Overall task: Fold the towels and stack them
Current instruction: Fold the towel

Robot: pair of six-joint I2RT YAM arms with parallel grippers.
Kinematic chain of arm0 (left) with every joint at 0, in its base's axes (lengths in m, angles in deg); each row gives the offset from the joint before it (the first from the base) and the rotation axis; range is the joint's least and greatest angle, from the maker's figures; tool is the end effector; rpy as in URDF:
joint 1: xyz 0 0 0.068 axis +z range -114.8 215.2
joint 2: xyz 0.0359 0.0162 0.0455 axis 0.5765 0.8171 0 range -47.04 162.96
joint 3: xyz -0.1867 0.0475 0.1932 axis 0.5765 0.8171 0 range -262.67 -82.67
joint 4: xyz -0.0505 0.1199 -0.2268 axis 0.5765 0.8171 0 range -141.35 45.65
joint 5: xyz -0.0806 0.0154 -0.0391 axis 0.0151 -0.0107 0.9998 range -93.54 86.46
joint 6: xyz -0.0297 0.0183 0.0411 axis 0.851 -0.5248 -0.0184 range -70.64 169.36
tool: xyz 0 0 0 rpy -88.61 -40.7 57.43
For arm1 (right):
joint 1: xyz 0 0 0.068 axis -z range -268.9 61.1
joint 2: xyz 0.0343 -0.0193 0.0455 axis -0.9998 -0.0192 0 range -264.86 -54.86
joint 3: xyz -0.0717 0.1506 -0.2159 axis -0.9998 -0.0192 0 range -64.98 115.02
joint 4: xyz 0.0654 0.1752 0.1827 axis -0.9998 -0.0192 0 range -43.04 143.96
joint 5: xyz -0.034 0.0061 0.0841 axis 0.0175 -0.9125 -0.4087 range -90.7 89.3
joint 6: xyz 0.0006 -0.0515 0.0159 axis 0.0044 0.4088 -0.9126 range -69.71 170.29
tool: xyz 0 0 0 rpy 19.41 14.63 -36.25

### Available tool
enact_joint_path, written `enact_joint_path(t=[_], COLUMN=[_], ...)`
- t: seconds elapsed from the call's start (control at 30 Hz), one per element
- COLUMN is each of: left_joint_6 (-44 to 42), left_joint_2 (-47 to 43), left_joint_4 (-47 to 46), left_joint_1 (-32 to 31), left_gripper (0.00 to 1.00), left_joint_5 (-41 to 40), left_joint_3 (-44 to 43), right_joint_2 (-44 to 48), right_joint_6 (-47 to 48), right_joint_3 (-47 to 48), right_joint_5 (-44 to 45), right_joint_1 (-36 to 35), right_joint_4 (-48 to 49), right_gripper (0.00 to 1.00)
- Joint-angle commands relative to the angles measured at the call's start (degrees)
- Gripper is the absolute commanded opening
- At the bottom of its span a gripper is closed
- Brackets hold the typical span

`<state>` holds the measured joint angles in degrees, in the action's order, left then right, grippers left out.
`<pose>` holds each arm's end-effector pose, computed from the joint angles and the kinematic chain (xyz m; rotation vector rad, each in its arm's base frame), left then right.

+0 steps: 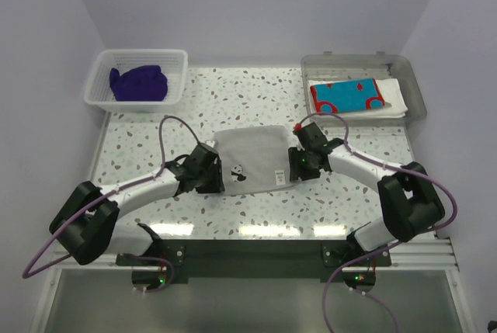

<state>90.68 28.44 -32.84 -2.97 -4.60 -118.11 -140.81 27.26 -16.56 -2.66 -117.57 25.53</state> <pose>0.1869 -0.1460 0.1639 -0.0803 2.6693 -0.4618 0.2422 0.1339 0.1751 -0.1461 2.7595 0.2989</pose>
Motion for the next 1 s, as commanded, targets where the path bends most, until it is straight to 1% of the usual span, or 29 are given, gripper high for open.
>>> enact_joint_path(t=[0.0,0.07,0.27,0.47,0.7,0.73,0.83,0.9,0.97], left_joint_6=[0.60,0.69,1.13,1.48,2.10,2.53,2.80,2.63,2.54], left_joint_2=[1.24,1.94,2.12,2.83,5.64,5.81,5.82,5.99,6.43], left_joint_4=[-0.75,-0.84,0.13,0.39,1.45,2.23,3.20,3.12,3.21], left_joint_1=[-0.85,-1.03,-2.17,-3.05,-3.66,-3.66,-3.84,-3.84,-4.10], left_gripper=[0.39,0.35,0.33,0.26,0.26,0.29,0.33,0.32,0.27], left_joint_5=[-2.63,-2.54,-3.95,-4.39,-4.65,-5.00,-6.06,-6.15,-5.88], left_joint_3=[-2.35,-2.61,-3.85,-4.72,-4.99,-5.08,-5.08,-5.16,-5.34], right_joint_2=[0.70,0.26,-0.09,-0.01,-0.53,-0.44,-0.09,0.08,0.08], right_joint_6=[-3.86,-4.22,-4.57,-4.75,-4.75,-4.66,-4.66,-4.57,-4.31], right_joint_3=[-2.27,-2.72,-4.04,-4.92,-5.62,-5.71,-5.80,-5.80,-5.62], right_joint_5=[-1.21,-1.47,-0.86,-0.77,-0.86,-0.86,-0.86,-0.86,-0.86], right_joint_1=[0.89,0.98,1.07,1.07,1.24,1.24,1.24,1.24,1.24], right_joint_4=[5.39,6.18,7.06,7.59,7.77,7.86,7.59,7.51,7.33], right_gripper=[0.47,0.45,0.44,0.40,0.37,0.37,0.37,0.36,0.32])
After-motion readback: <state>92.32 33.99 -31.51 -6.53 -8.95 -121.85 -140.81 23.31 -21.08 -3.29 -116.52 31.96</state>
